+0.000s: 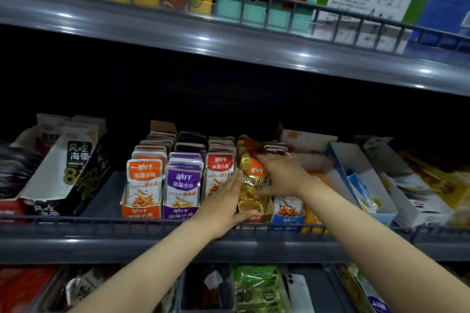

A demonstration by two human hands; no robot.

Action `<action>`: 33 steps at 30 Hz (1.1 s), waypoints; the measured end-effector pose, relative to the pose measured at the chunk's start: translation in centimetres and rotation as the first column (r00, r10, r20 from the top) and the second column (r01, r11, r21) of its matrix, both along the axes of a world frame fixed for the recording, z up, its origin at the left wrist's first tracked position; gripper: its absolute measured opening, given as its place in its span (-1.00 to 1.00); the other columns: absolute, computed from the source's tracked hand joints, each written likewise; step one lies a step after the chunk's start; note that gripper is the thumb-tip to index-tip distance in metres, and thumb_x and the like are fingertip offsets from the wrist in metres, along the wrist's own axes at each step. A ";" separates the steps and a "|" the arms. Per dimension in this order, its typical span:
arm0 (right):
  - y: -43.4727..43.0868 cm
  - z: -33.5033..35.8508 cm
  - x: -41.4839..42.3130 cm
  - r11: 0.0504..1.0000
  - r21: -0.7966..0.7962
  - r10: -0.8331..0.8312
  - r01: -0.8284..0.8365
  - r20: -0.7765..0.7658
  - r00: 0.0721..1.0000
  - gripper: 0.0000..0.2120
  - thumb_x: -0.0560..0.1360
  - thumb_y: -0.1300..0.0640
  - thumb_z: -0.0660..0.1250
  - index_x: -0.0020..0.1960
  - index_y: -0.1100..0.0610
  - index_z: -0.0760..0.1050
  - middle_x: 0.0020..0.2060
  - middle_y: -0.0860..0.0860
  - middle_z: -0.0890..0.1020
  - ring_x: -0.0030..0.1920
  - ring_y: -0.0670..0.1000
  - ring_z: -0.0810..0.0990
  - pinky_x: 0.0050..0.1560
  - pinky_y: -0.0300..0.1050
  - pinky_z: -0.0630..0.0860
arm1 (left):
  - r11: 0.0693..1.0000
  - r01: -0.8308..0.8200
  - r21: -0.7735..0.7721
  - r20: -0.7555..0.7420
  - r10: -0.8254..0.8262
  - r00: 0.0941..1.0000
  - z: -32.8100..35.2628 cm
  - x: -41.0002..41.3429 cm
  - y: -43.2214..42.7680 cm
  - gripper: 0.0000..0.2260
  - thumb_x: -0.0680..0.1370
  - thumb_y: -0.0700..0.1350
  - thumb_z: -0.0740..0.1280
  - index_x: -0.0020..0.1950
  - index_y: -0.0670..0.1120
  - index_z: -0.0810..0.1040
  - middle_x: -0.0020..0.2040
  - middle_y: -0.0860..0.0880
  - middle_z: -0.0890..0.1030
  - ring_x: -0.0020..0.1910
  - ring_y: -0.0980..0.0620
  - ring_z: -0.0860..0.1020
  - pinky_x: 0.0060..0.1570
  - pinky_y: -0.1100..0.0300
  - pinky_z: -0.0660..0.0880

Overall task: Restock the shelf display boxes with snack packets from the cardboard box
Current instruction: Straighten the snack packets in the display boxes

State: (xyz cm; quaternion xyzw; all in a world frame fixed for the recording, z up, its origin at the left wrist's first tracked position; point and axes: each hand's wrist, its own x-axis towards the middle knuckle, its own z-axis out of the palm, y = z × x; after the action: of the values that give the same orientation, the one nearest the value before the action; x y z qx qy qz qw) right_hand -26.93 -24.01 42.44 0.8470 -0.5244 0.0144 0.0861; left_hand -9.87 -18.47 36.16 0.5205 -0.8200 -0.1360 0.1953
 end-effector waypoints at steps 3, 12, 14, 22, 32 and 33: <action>-0.7 -0.6 0.3 0.998 -0.057 0.002 -0.006 -0.066 0.998 -0.11 0.34 -0.15 0.47 0.50 0.08 0.11 0.40 0.06 0.37 0.36 0.07 0.37 0.35 -0.04 0.26 | 1.000 -0.024 0.006 -0.015 0.024 1.000 -0.4 -0.2 -0.3 -0.16 0.52 0.24 0.23 0.53 0.00 -0.28 0.55 0.06 -0.22 0.53 0.10 -0.09 0.48 0.09 0.06; -0.9 -1.5 0.2 0.989 -0.114 0.095 -0.093 0.014 0.995 -0.14 0.38 -0.04 0.47 0.51 0.09 0.08 0.40 0.07 0.35 0.36 0.08 0.37 0.34 -0.06 0.28 | 0.999 -0.039 0.014 -0.105 0.040 0.994 -1.2 -0.4 -0.3 -0.11 0.50 0.25 0.26 0.53 0.04 -0.31 0.56 0.06 -0.17 0.52 0.07 0.08 0.45 0.08 0.19; -0.8 -1.3 0.0 0.992 -0.083 0.095 -0.092 0.025 0.995 -0.13 0.38 -0.04 0.47 0.52 0.09 0.06 0.43 0.07 0.32 0.39 0.08 0.33 0.38 -0.05 0.25 | 0.999 -0.038 0.007 -0.113 0.038 0.993 -1.2 -0.4 -0.4 -0.11 0.49 0.25 0.26 0.54 0.03 -0.30 0.57 0.06 -0.14 0.51 0.07 0.11 0.43 0.09 0.22; -0.1 1.0 -2.2 0.996 0.081 0.014 -0.048 0.382 0.924 -0.18 0.38 -0.16 0.44 0.50 0.03 0.14 0.42 0.00 0.36 0.38 0.00 0.36 0.30 -0.11 0.35 | 0.990 -0.034 -0.137 -0.092 0.022 0.996 -0.9 -0.3 -0.2 -0.13 0.49 0.26 0.23 0.50 0.06 -0.34 0.52 0.11 -0.29 0.51 0.17 -0.22 0.49 0.16 -0.10; 0.9 -0.7 -7.8 0.971 0.235 -0.091 0.042 0.204 0.975 0.04 0.32 -0.06 0.52 0.55 -0.06 -0.11 0.54 -0.06 0.00 0.52 -0.01 0.04 0.48 0.01 0.15 | 0.964 0.084 -0.252 0.185 -0.037 0.982 -1.3 -5.1 0.5 -0.28 0.57 0.27 0.02 0.52 0.02 -0.34 0.49 0.12 -0.37 0.40 0.20 -0.45 0.22 0.36 -0.53; 1.0 -1.0 -7.8 0.978 0.206 -0.075 0.029 0.220 0.973 0.03 0.32 -0.03 0.53 0.55 -0.06 -0.10 0.54 -0.06 0.00 0.52 -0.01 0.02 0.48 0.00 0.14 | 0.968 0.077 -0.240 0.171 -0.036 0.985 -1.6 -5.2 0.4 -0.28 0.58 0.26 0.03 0.52 0.02 -0.35 0.50 0.12 -0.37 0.41 0.21 -0.44 0.23 0.37 -0.52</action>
State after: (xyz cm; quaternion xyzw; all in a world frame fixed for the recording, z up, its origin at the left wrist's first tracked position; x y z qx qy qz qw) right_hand -34.73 -22.97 41.49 0.8301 -0.5517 0.0552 -0.0601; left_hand -15.08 -18.07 34.57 0.4780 -0.8585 0.0049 0.1857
